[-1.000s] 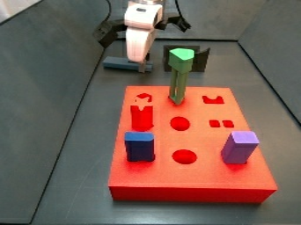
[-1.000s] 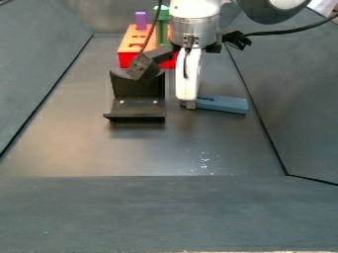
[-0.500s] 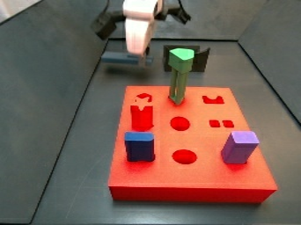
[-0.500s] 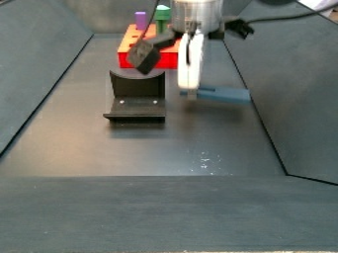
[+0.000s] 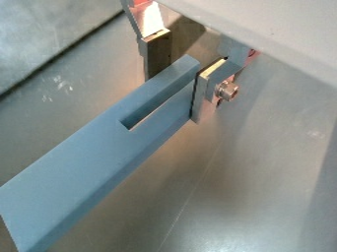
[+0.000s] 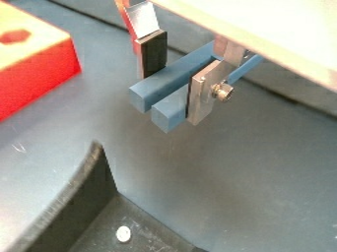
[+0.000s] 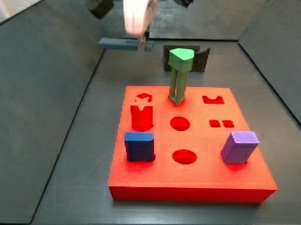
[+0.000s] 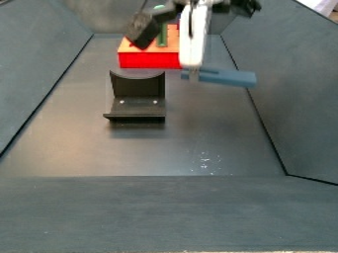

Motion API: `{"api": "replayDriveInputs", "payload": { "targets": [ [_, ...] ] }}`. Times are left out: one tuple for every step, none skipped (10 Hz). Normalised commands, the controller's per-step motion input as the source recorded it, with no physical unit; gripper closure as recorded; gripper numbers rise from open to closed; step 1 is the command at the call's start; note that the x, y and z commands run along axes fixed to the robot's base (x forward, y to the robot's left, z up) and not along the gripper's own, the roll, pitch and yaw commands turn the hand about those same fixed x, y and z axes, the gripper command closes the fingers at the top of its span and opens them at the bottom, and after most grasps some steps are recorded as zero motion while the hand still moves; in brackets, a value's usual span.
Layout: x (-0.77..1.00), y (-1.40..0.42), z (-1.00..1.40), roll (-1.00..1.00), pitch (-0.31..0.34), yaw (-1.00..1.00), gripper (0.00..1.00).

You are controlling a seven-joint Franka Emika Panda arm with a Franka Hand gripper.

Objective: Pick up the double-square object. Move up. Place the double-square object on the fixture. Regrasp the double-square object. Move to above the board. Insert the double-square object.
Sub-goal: Place the double-square object on the fixture.

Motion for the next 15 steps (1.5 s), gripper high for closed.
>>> {"api": "replayDriveInputs", "payload": {
  "targets": [
    [-0.01, 0.00, 1.00, 0.02, 0.020, 0.00, 1.00],
    [-0.02, 0.01, 1.00, 0.03, 0.023, -0.01, 1.00],
    [-0.02, 0.01, 1.00, 0.04, 0.028, -0.01, 1.00],
    [-0.03, 0.01, 1.00, 0.05, 0.035, -0.01, 1.00],
    [-0.02, 0.01, 0.91, 0.06, 0.041, -0.01, 1.00],
    [-0.01, 0.01, 0.69, 0.06, 0.051, 0.00, 1.00],
    [-0.01, 0.01, 0.58, 0.07, 0.057, 0.00, 1.00],
    [0.00, 0.01, 0.35, 0.07, 0.074, 0.00, 1.00],
    [0.01, 0.01, 0.24, 0.07, 0.082, 0.00, 1.00],
    [1.00, 0.21, -0.10, -0.02, -0.061, 1.00, 1.00],
    [1.00, 0.21, -0.12, -0.02, -0.061, 1.00, 1.00],
    [1.00, 0.18, -0.12, -0.02, -0.059, 1.00, 1.00],
    [1.00, 0.16, -0.10, -0.03, -0.058, 1.00, 1.00],
    [1.00, 0.15, -0.10, -0.03, -0.056, 1.00, 1.00],
    [1.00, 0.14, -0.09, -0.03, -0.056, 1.00, 1.00]
  ]
}}
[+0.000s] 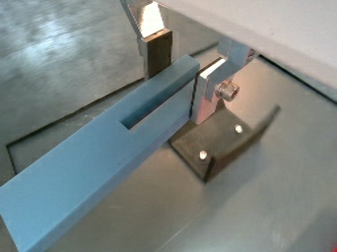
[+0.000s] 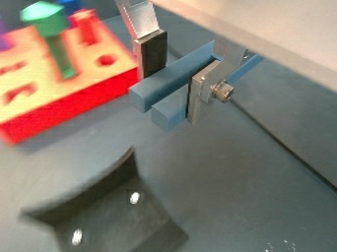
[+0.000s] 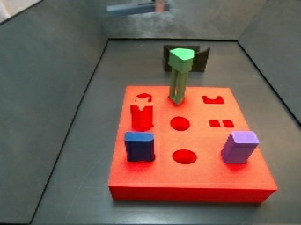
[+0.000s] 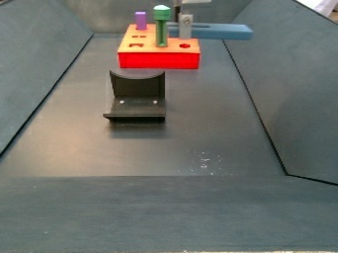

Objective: Pick up the double-square object. Move up. Place the double-square object on the fixture. Regrasp the double-square object. Move to above the board. Insert the double-square object.
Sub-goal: Place the double-square object on the fixture.

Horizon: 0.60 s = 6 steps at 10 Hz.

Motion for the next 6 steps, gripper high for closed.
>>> {"api": "replayDriveInputs", "payload": {
  "targets": [
    [1.00, 0.12, -0.08, -0.04, -0.053, 1.00, 1.00],
    [1.00, 0.10, -0.08, -0.04, -0.051, 1.00, 1.00],
    [1.00, 0.10, -0.08, -0.04, -0.050, 1.00, 1.00],
    [1.00, 0.09, -0.07, -0.05, -0.050, 1.00, 1.00],
    [1.00, 0.08, -0.07, -0.06, -0.048, 1.00, 1.00],
    [1.00, 0.07, -0.06, -0.06, -0.046, 1.00, 1.00]
  ]
}}
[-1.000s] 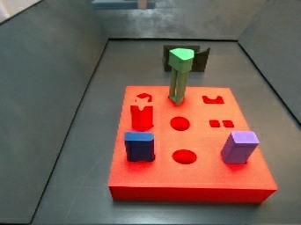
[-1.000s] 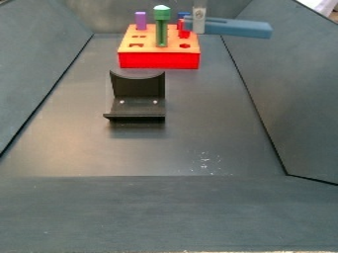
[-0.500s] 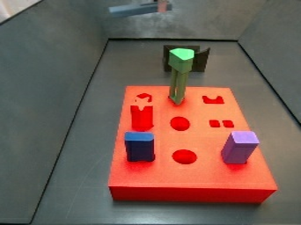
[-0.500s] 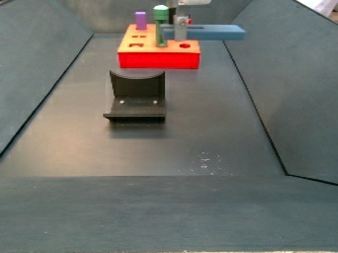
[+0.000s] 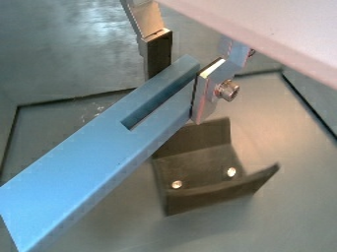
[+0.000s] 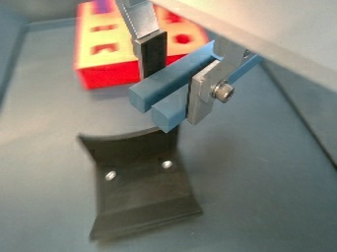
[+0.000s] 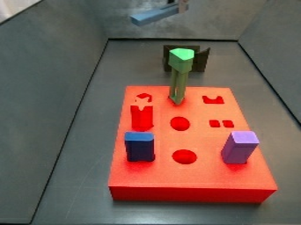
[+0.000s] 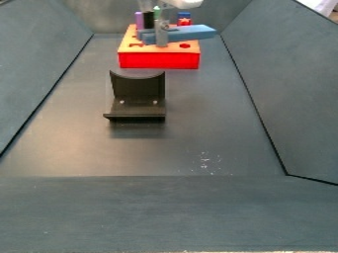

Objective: Pick up the double-square object. Move up. Place the double-square object on the fixture. Regrasp the double-square object. Move to above the board. Insert the double-square object.
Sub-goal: Place the double-square object on the fixture.

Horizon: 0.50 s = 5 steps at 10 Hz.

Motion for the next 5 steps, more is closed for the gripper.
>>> {"api": "replayDriveInputs", "payload": {
  "targets": [
    [1.00, 0.06, -0.06, -0.07, -0.044, 1.00, 1.00],
    [0.89, 0.04, -0.05, -0.08, -0.041, 1.00, 1.00],
    [0.78, 0.03, -0.04, -0.08, -0.039, 1.00, 1.00],
    [0.24, 0.42, 0.26, -0.64, 0.085, 1.00, 1.00],
    [0.10, 0.40, 0.26, -0.72, 0.106, 1.00, 1.00]
  ]
}}
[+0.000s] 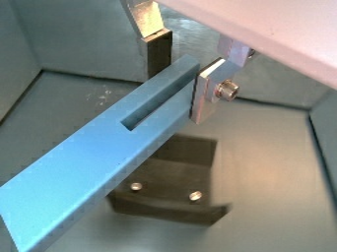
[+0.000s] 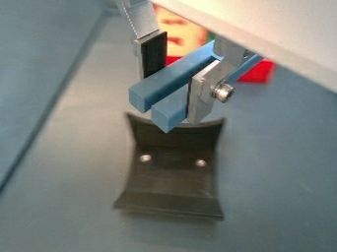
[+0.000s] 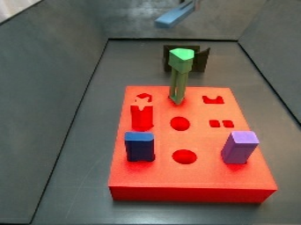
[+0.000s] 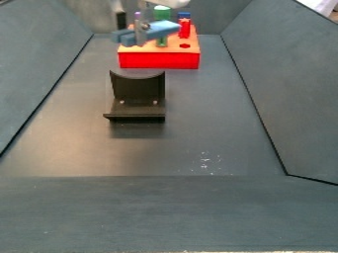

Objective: Pick up the double-square object. Move up. Place the double-square object on the fixture. Regrasp the double-square object. Move to above the board. Insert the double-square object.
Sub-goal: Place the double-square object on the fixture.

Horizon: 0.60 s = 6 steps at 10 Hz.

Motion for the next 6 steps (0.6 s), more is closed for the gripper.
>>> {"api": "replayDriveInputs", "payload": {
  "targets": [
    [-0.05, 0.25, 0.14, -0.77, 0.149, 1.00, 1.00],
    [-0.07, 0.13, 0.07, -0.78, 0.175, 1.00, 1.00],
    [-0.04, 0.07, 0.05, -0.80, 0.213, 1.00, 1.00],
    [-0.02, 0.05, 0.05, -0.83, 0.260, 1.00, 1.00],
    [0.00, 0.04, 0.03, -0.88, 0.331, 1.00, 1.00],
    [0.01, 0.03, 0.03, -0.94, 0.438, 1.00, 1.00]
  ]
}}
